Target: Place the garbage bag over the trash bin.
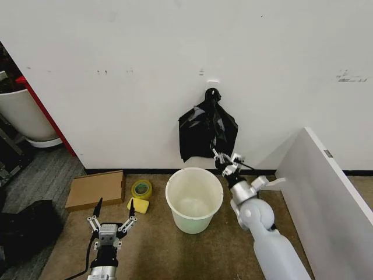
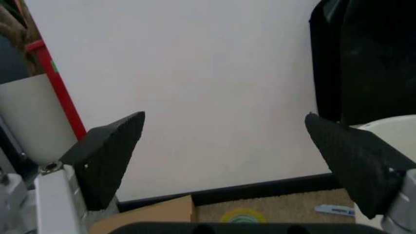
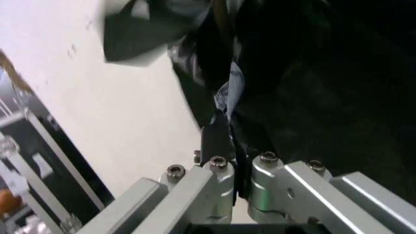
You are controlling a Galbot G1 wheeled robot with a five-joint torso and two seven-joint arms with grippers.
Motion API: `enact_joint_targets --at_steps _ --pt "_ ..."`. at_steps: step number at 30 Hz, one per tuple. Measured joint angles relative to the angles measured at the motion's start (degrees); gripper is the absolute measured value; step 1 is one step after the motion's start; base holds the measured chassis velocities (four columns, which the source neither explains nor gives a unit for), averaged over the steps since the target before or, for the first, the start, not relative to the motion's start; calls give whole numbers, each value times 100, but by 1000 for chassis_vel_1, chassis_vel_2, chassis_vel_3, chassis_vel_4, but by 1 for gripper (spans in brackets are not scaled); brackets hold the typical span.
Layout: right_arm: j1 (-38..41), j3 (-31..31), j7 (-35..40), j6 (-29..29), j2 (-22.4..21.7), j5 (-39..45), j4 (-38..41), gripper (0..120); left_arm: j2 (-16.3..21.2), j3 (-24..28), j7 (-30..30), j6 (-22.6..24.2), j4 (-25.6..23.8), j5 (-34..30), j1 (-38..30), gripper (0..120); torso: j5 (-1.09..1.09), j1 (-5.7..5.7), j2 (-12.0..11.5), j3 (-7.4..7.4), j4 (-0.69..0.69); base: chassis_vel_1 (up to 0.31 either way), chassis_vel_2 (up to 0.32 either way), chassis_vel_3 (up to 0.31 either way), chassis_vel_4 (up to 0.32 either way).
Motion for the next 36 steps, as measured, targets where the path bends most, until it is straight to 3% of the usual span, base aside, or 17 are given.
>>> enact_joint_targets --at_steps 4,12,19,36 --pt "-489 -98 33 221 -321 -351 294 0 11 56 1 0 32 1 -32 97 0 0 0 0 0 0 0 0 0" --pt "-1218 -104 -133 679 -558 -1263 658 0 35 81 1 -2 66 -1 -64 97 0 0 0 0 0 0 0 0 0" --pt "-1684 -85 -373 1061 -594 -2003 838 0 38 120 0 -5 93 -2 -92 97 0 0 0 1 0 0 0 0 0" --pt "-2190 -21 -783 1806 -499 -2797 987 0 56 158 -10 -44 118 17 -69 97 -1 0 0 1 0 0 0 0 0"
